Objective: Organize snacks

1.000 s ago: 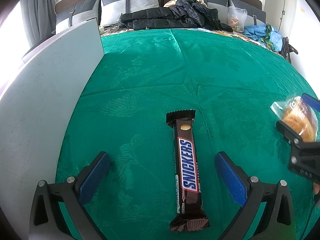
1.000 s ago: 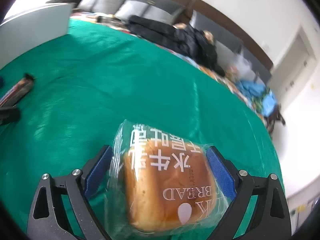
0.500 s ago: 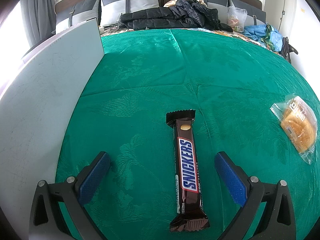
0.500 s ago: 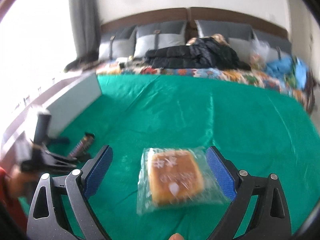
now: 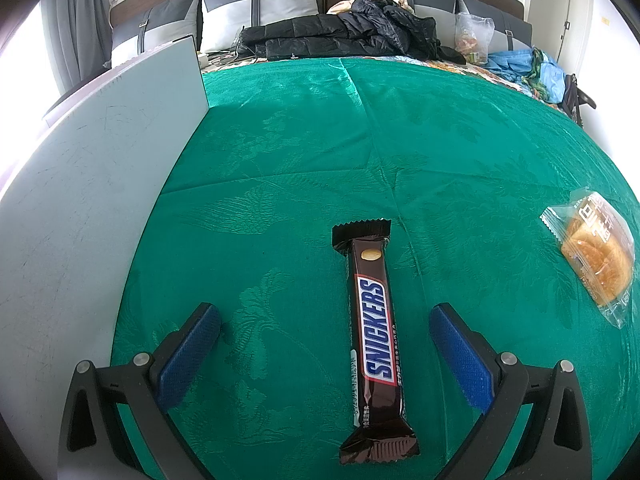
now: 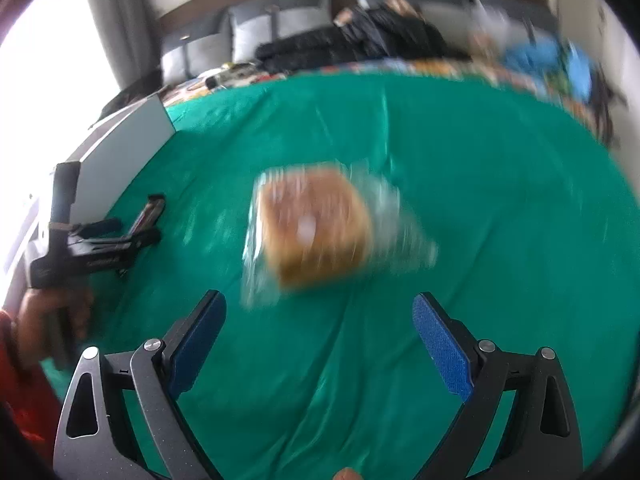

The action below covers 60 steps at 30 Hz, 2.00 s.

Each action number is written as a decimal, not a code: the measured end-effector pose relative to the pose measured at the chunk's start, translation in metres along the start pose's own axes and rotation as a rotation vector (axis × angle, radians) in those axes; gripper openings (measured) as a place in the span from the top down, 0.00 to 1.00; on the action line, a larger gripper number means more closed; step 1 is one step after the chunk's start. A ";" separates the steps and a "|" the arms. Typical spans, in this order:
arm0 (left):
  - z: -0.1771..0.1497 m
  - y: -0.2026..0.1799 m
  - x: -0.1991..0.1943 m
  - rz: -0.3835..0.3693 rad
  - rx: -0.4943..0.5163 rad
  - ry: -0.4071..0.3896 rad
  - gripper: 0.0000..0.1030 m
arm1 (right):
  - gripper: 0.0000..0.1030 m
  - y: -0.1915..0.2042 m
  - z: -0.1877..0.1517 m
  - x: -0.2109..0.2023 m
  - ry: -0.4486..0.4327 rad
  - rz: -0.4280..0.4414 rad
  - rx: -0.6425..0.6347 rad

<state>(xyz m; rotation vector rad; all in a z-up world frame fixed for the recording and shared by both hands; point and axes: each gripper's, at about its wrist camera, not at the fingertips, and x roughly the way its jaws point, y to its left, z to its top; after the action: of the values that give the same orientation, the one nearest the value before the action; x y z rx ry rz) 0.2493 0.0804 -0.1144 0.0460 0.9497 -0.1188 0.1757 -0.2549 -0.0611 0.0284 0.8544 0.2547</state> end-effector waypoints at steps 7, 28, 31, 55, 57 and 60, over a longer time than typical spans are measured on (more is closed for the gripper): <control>0.000 0.000 -0.001 0.000 0.000 0.000 0.00 | 0.07 -0.009 0.053 0.037 0.145 0.131 -0.092; -0.008 -0.012 -0.021 -0.076 0.128 0.115 0.40 | 0.29 -0.010 0.034 0.032 0.184 0.119 0.076; -0.001 -0.021 -0.024 -0.071 0.125 0.116 0.84 | 0.29 -0.014 0.030 0.019 0.135 0.174 0.177; -0.031 0.214 -0.219 0.072 -0.340 -0.075 0.71 | 0.26 0.261 0.135 -0.039 -0.025 0.630 -0.073; -0.039 0.233 -0.220 0.123 -0.377 -0.066 0.29 | 0.21 0.312 0.151 -0.031 -0.054 0.608 -0.126; -0.055 0.253 -0.237 0.155 -0.448 -0.133 0.09 | 0.17 0.360 0.165 -0.013 -0.021 0.581 -0.158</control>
<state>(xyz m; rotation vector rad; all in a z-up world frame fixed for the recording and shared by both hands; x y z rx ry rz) 0.0995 0.3556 0.0429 -0.2979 0.8189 0.2323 0.2148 0.1042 0.1024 0.1321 0.7887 0.8649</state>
